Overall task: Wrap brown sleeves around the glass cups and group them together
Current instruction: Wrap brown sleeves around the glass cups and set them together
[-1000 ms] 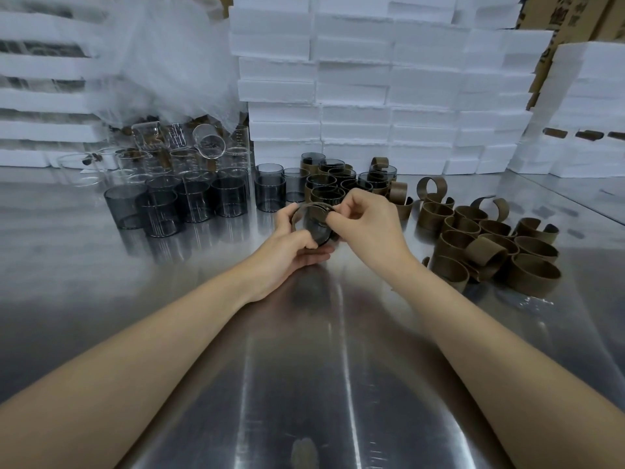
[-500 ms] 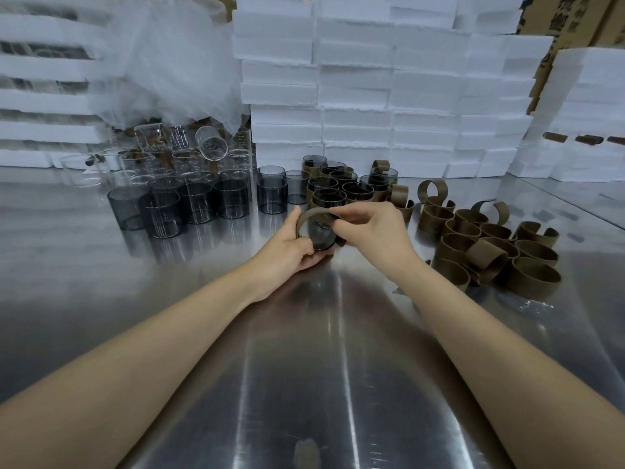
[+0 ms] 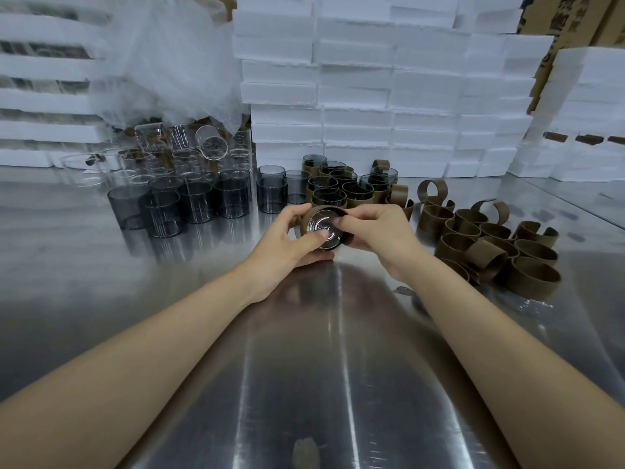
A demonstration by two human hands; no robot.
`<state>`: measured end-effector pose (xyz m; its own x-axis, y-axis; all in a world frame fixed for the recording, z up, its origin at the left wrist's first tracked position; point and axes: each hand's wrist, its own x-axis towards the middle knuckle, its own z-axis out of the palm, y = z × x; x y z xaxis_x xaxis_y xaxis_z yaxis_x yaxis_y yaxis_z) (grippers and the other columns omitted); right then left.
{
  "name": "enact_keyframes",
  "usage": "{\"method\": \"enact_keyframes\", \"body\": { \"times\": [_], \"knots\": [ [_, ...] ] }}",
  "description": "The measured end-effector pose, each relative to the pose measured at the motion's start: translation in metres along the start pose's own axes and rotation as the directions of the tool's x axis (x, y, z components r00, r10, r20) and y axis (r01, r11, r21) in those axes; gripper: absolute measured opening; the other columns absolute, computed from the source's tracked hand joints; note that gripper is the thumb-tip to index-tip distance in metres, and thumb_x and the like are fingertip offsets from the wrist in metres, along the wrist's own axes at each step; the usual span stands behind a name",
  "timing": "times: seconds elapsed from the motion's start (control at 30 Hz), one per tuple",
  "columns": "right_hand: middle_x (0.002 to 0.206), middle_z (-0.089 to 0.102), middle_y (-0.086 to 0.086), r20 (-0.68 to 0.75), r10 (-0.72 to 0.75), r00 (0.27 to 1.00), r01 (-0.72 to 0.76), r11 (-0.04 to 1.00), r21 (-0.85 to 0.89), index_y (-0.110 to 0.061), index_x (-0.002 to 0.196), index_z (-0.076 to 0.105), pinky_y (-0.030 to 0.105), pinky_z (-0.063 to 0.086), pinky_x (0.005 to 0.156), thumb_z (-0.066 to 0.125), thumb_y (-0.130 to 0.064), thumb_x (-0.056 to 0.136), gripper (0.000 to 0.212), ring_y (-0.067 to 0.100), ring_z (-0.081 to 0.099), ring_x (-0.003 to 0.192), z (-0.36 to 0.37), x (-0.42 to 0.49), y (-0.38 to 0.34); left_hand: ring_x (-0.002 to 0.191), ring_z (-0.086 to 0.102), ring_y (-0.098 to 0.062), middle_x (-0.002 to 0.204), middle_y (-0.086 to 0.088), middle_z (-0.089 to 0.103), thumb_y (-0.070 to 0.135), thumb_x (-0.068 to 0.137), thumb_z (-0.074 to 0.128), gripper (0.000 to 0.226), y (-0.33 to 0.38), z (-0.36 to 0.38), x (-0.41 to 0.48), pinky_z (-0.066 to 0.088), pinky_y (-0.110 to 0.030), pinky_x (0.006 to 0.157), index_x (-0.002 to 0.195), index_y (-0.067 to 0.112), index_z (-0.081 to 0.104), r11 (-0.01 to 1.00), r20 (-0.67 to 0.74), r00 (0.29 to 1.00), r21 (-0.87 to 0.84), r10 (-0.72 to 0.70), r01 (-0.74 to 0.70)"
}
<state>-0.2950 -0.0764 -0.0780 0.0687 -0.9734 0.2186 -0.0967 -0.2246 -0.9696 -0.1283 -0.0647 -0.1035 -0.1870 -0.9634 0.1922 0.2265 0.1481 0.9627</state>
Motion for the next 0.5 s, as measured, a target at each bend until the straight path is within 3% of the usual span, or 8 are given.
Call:
{"method": "enact_keyframes", "body": {
  "times": [0.13, 0.27, 0.37, 0.43, 0.5],
  "knots": [
    [0.093, 0.069, 0.014, 0.039, 0.072, 0.997, -0.077, 0.984, 0.163, -0.010, 0.085, 0.065, 0.039, 0.059, 0.082, 0.072, -0.013, 0.085, 0.008, 0.028, 0.066, 0.092, 0.006, -0.002, -0.001, 0.102, 0.070, -0.031, 0.131, -0.015, 0.056, 0.010, 0.090, 0.066, 0.041, 0.002, 0.000, -0.001, 0.059, -0.045, 0.084, 0.129, 0.008, 0.053, 0.997, -0.017, 1.000, -0.072, 0.007, -0.009],
    [0.126, 0.057, 0.026, 0.270, 0.118, 0.956, -0.215, 0.906, 0.365, 0.000, 0.129, 0.048, 0.041, 0.048, 0.087, 0.058, -0.031, 0.095, 0.047, 0.036, 0.058, 0.112, 0.014, -0.004, 0.004, 0.101, 0.069, -0.037, 0.125, -0.014, 0.065, 0.025, 0.087, 0.068, 0.044, 0.008, -0.001, -0.003, 0.059, -0.032, 0.080, 0.128, 0.012, 0.060, 0.993, 0.044, 0.999, -0.114, -0.006, 0.011],
    [0.117, 0.063, 0.012, 0.316, 0.066, 0.947, -0.207, 0.875, 0.438, -0.013, 0.125, 0.058, 0.027, 0.048, 0.075, 0.050, -0.044, 0.093, 0.045, 0.026, 0.059, 0.104, 0.015, -0.006, 0.003, 0.098, 0.069, -0.040, 0.121, -0.010, 0.068, 0.037, 0.088, 0.062, 0.049, 0.012, -0.002, -0.004, 0.057, -0.032, 0.086, 0.131, 0.015, 0.057, 0.990, 0.106, 0.994, -0.140, -0.013, 0.027],
    [0.122, 0.061, 0.014, 0.312, 0.062, 0.948, -0.213, 0.852, 0.479, -0.009, 0.132, 0.054, 0.028, 0.048, 0.077, 0.045, -0.048, 0.095, 0.055, 0.029, 0.057, 0.110, 0.012, -0.005, 0.003, 0.101, 0.069, -0.039, 0.126, -0.009, 0.066, 0.038, 0.092, 0.057, 0.050, 0.013, -0.001, -0.004, 0.056, -0.034, 0.091, 0.136, 0.016, 0.054, 0.985, 0.109, 0.994, -0.167, -0.014, 0.032],
    [0.122, 0.064, 0.014, 0.311, 0.074, 0.947, -0.219, 0.860, 0.462, -0.011, 0.133, 0.055, 0.028, 0.050, 0.079, 0.044, -0.051, 0.096, 0.056, 0.030, 0.060, 0.113, 0.010, -0.004, 0.004, 0.098, 0.070, -0.037, 0.122, -0.009, 0.068, 0.042, 0.090, 0.058, 0.047, 0.013, 0.000, -0.004, 0.057, -0.031, 0.086, 0.131, 0.018, 0.060, 0.984, 0.117, 0.993, -0.176, -0.007, 0.027]
  ]
}}
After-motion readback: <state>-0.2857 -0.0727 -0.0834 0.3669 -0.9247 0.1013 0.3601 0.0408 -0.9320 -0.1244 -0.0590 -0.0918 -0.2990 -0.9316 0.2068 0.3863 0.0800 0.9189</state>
